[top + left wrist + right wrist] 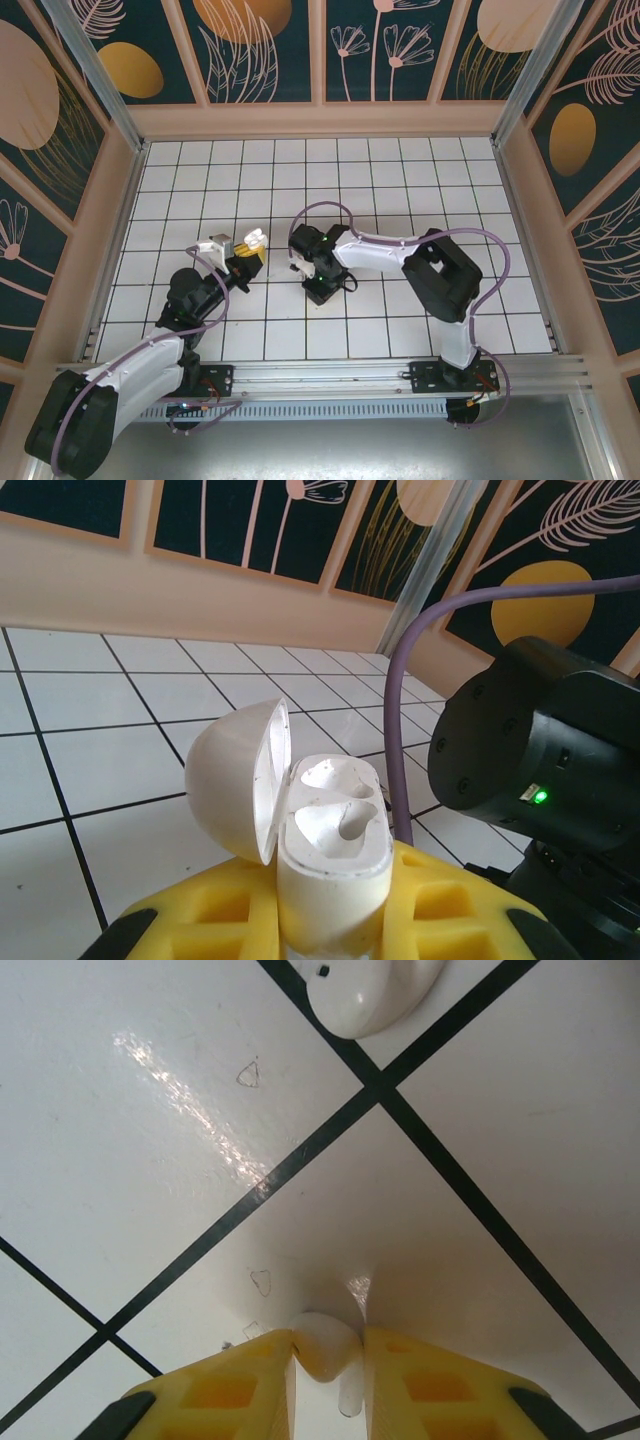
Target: Insert the wireless bluetooth earbuds into the charging case
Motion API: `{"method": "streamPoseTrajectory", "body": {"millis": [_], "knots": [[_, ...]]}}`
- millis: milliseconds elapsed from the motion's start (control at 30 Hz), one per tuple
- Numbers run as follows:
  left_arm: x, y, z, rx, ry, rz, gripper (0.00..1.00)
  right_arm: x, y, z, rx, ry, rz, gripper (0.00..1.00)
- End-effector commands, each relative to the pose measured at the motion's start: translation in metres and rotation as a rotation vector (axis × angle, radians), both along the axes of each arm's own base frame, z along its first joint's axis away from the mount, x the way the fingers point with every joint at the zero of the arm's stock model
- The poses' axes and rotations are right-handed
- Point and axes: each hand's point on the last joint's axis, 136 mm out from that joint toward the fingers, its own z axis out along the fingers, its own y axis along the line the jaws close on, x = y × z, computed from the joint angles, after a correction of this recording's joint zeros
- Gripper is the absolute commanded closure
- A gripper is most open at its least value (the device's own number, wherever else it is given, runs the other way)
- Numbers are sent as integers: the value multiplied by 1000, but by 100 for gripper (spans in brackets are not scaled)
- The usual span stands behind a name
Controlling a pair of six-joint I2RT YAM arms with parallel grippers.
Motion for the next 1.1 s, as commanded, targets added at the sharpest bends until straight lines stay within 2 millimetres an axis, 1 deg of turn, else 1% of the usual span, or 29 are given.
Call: {"method": "streamPoseTrajectory", "body": {"millis": [0,133,267,333,467,500,600,633,667,700,767,900,1000,1067], "knots": [[2,-5,15,10,-53,-31,83,5,2,9,45,-53,-41,78],[2,-15,14,15,-56,-85,84,17,6,28,150,-104,-111,78],[7,-24,18,25,-80,-130,84,33,8,47,269,-159,-189,78],[8,-32,20,43,-103,-161,85,43,9,60,348,-191,-233,78],[13,-46,22,86,-136,-202,85,61,7,95,514,-266,-288,78],[15,-51,24,97,-148,-215,85,67,6,107,564,-289,-298,78],[17,-67,23,138,-175,-254,85,85,-1,141,689,-362,-352,78],[20,-71,22,151,-179,-253,85,90,-5,150,722,-385,-367,78],[25,-72,21,149,-171,-240,85,91,-8,155,736,-398,-373,78],[29,-72,23,134,-166,-225,85,91,-11,157,734,-404,-370,77],[33,-70,26,104,-159,-202,86,87,-15,150,676,-385,-345,75],[40,-63,28,69,-124,-139,86,75,-26,121,480,-260,-327,68],[43,-55,24,46,-91,-96,86,71,-25,109,381,-199,-327,65],[46,-47,22,25,-63,-64,86,72,-21,101,326,-186,-326,64]]}}
